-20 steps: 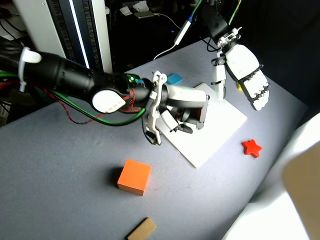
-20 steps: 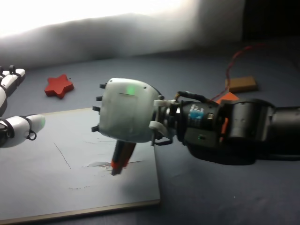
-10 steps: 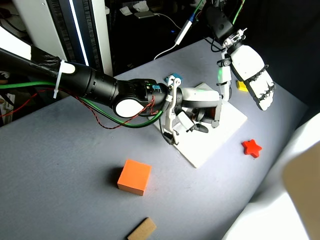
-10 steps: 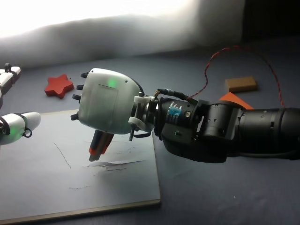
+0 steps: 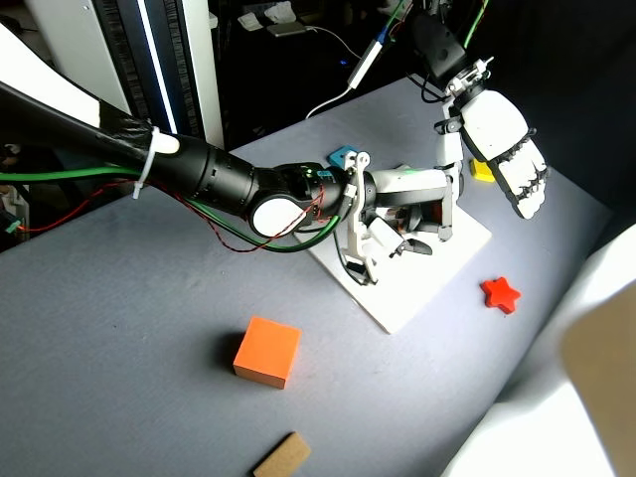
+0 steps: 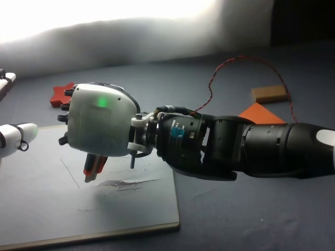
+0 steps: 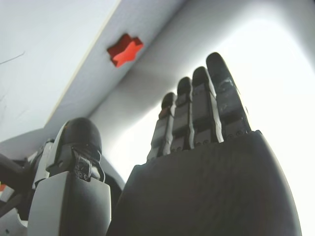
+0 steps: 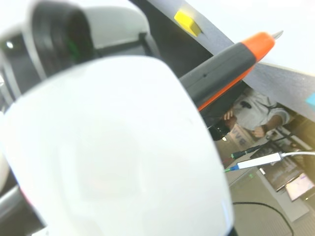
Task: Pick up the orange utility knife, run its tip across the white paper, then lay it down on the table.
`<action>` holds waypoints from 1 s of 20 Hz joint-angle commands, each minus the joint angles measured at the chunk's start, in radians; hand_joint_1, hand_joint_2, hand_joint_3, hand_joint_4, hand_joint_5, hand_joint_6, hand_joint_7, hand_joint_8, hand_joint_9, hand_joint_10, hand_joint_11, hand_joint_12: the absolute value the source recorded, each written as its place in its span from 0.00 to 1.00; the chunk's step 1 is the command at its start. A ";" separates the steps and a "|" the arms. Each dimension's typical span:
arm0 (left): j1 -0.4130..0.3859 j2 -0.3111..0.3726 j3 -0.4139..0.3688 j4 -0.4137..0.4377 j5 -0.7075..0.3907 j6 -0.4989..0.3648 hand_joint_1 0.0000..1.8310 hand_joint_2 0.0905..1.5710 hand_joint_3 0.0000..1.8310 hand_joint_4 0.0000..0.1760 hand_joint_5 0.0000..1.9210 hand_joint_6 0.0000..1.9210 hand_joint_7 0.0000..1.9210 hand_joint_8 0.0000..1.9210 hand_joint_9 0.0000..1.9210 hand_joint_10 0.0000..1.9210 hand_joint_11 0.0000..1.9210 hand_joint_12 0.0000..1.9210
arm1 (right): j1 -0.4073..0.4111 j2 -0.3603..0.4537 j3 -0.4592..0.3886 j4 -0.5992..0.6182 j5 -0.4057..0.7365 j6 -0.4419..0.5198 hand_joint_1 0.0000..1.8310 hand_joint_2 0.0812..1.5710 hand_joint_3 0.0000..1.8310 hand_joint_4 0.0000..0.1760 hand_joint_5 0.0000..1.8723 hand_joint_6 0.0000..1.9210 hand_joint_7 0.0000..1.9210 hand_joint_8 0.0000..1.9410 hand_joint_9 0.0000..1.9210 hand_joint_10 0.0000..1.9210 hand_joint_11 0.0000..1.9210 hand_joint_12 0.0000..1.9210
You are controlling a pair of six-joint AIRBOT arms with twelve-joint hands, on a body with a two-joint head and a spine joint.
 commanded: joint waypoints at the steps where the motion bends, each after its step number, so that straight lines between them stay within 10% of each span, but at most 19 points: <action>1: -0.001 0.004 0.013 0.040 -0.093 0.002 0.12 0.83 0.00 0.12 0.00 0.00 0.05 0.00 0.06 0.00 0.00 0.31 | 0.018 -0.007 0.005 -0.005 0.143 -0.007 0.83 0.61 0.26 1.00 0.75 1.00 0.81 1.00 0.85 1.00 0.87 1.00; 20: 0.004 -0.014 0.046 0.040 -0.084 0.004 0.13 0.83 0.00 0.13 0.00 0.00 0.05 0.00 0.07 0.00 0.00 0.32 | -0.043 -0.078 0.160 -0.130 0.245 0.025 0.83 0.62 0.25 1.00 0.74 1.00 0.80 1.00 0.85 1.00 0.87 1.00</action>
